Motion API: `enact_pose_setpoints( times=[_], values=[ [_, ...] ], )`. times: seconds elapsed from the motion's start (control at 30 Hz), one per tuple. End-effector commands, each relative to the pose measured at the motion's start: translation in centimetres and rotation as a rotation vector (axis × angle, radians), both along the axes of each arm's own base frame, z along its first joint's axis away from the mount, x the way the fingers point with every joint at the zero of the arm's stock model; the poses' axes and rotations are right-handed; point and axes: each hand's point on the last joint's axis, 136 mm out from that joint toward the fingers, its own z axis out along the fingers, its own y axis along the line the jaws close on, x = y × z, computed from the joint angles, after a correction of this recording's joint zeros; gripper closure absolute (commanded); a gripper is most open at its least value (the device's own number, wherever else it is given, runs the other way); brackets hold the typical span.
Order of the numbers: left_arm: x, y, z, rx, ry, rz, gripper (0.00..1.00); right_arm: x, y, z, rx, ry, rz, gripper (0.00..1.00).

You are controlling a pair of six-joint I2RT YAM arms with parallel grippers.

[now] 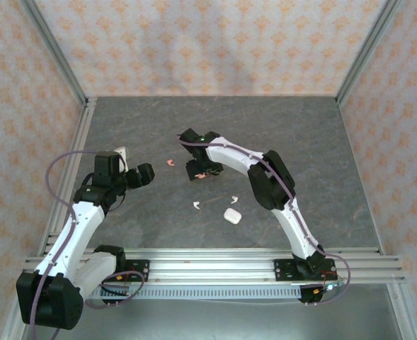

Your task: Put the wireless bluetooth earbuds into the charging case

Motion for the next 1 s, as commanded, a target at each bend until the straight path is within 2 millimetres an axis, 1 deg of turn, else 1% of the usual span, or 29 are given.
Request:
enact_pose_setpoints(
  times=[0.0,0.03,0.13,0.27,0.37,0.43,0.5,0.63,0.73,0.83,0.97],
  values=[
    [-0.1,-0.3,-0.1,-0.002,-0.001,-0.026,0.14,-0.7,-0.2,-1.2,-0.015,0.049,-0.001,0.33],
    [-0.1,-0.3,0.0,-0.003,-0.007,-0.026,0.14,-0.9,0.0,-1.3,-0.002,0.057,-0.003,0.39],
    [0.1,-0.6,0.7,-0.013,-0.034,-0.038,0.13,-1.1,0.4,-1.2,0.036,0.064,-0.014,0.49],
    [0.1,-1.2,1.4,-0.014,-0.074,-0.065,0.13,-0.8,0.7,-0.1,0.077,0.045,-0.039,0.53],
    [0.0,-2.0,2.3,-0.015,-0.132,-0.098,0.13,-0.6,0.6,1.8,0.118,0.017,-0.079,0.53],
    [0.0,-2.9,3.7,-0.021,-0.211,-0.137,0.12,-0.6,0.5,4.4,0.152,-0.006,-0.116,0.53],
    [-0.3,-3.9,5.3,-0.022,-0.302,-0.179,0.12,-0.5,0.6,7.4,0.216,-0.050,-0.151,0.53],
    [-0.7,-6.0,9.1,-0.017,-0.513,-0.258,0.12,-1.0,1.5,14.0,0.438,-0.120,-0.207,0.53],
    [-0.7,-7.9,11.9,-0.027,-0.670,-0.323,0.12,-1.5,2.3,18.2,0.619,-0.145,-0.225,0.53],
    [-0.6,-10.0,14.7,-0.003,-0.759,-0.408,0.13,-2.3,2.7,21.8,0.757,-0.145,-0.240,0.53],
    [0.2,-12.4,17.3,-0.003,-0.836,-0.471,0.13,-3.4,3.0,25.8,0.912,-0.138,-0.248,0.53]
  ],
)
